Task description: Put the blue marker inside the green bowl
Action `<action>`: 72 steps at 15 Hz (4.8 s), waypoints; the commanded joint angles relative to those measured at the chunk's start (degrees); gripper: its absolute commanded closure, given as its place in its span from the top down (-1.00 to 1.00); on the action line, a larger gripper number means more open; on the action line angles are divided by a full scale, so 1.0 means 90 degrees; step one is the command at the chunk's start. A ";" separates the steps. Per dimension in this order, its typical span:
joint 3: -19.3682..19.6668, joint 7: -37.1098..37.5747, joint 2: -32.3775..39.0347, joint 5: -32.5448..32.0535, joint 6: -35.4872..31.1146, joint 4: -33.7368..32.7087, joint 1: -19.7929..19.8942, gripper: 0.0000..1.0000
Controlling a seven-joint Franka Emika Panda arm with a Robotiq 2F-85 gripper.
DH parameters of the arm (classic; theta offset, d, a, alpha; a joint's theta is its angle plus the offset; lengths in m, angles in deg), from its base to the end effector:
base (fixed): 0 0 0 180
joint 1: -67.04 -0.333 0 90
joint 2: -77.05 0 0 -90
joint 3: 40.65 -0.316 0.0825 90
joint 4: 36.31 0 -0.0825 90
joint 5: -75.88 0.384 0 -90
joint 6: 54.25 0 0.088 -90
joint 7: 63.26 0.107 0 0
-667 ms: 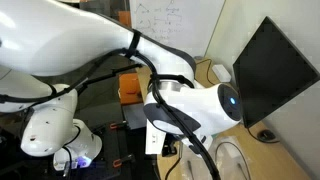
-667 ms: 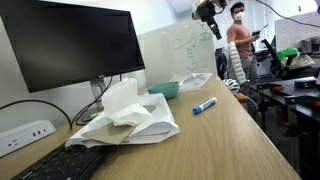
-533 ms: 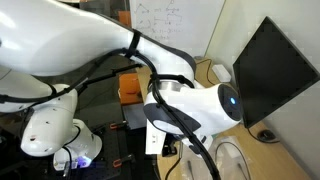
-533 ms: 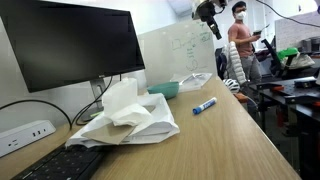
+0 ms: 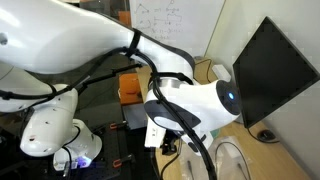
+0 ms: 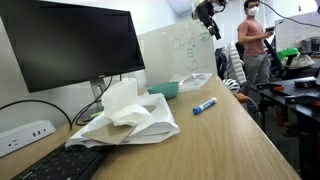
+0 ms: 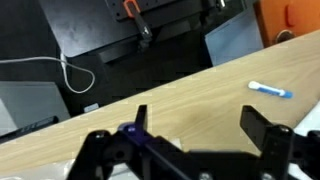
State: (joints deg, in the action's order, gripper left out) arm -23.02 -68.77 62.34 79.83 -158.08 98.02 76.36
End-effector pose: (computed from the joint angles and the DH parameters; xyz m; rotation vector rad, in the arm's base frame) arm 0.3857 -0.1918 0.4100 -2.8546 0.5486 0.3493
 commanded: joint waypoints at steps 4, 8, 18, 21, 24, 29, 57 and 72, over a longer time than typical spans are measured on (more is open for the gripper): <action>-0.1096 0.3003 -0.0188 0.0227 -0.1142 0.0690 0.0001 1.00; -0.1855 0.4808 -0.0529 0.0812 -0.1838 0.1488 -0.0232 1.00; -0.3450 0.8879 -0.0719 0.1358 -0.4164 0.2813 -0.0638 1.00; -0.3728 1.0195 -0.0490 0.1124 -0.4694 0.2794 -0.0552 1.00; -0.3893 1.1602 -0.0136 0.0635 -0.5050 0.2798 -0.0415 1.00; -0.3573 1.2798 0.0468 -0.0029 -0.5300 0.2802 -0.0427 1.00; -0.2177 1.4474 0.2867 -0.1044 -0.6430 0.1617 -0.1990 -0.55; -0.1458 1.3608 0.2206 -0.0494 -0.6129 0.1447 -0.1638 -0.89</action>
State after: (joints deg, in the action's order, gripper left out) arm -37.24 56.15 85.43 73.86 -215.86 110.93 59.75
